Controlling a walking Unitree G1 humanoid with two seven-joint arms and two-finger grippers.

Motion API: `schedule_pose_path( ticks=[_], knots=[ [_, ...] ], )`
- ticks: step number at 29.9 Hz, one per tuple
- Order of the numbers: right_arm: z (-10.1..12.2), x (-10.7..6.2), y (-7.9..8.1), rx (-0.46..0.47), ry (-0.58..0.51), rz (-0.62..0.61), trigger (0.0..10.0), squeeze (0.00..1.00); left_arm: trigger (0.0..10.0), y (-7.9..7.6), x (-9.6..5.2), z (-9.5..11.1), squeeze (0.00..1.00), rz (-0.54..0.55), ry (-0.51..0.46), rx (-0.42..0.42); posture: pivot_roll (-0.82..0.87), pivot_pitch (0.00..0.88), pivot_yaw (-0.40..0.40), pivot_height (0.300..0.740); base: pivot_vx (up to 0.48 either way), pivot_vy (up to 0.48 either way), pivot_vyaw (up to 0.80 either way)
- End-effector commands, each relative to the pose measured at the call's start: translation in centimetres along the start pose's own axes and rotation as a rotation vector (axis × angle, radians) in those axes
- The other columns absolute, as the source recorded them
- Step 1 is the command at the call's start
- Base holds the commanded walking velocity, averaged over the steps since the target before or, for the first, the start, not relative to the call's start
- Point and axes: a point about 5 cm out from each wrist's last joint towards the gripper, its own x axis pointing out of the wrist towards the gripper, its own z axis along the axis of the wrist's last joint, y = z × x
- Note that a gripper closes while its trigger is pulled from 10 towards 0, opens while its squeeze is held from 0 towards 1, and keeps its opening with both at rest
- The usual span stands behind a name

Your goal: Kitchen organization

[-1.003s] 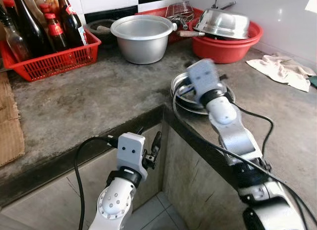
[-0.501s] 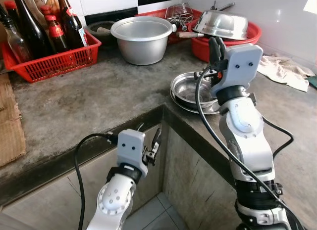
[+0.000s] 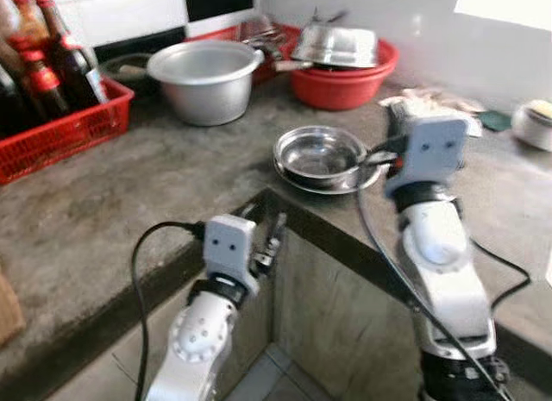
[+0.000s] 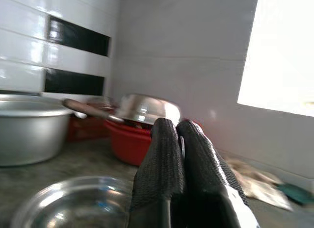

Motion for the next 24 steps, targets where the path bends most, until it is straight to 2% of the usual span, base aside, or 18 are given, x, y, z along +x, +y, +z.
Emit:
schedule_pose_path(
  ticks=[1,10,17,24],
  knots=[
    [0.30,-0.19,-1.04,-0.026,-0.003,-0.045,0.0,0.00,10.0,-0.60,0.16,0.08,0.00,-0.025,-0.006,-0.015,0.07,0.064,-0.013,0.740,0.000,0.000,-0.80],
    [0.10,-0.66,-1.25,-0.043,0.018,-0.060,0.0,0.00,10.0,-0.70,0.30,0.06,0.00,-0.043,-0.005,-0.014,0.07,0.066,-0.008,0.740,0.000,0.000,-0.80],
    [0.12,-0.89,-1.02,-0.042,0.025,-0.061,0.0,0.00,10.0,-0.81,0.39,0.03,0.00,-0.052,-0.009,-0.015,0.06,0.067,-0.006,0.740,0.000,0.478,-0.79],
    [-0.02,-0.85,-0.71,-0.054,0.026,-0.044,0.0,0.00,10.0,-0.80,0.46,-0.04,0.00,-0.055,0.002,0.011,0.07,0.064,-0.008,0.740,0.000,0.000,-0.68]
  ],
)
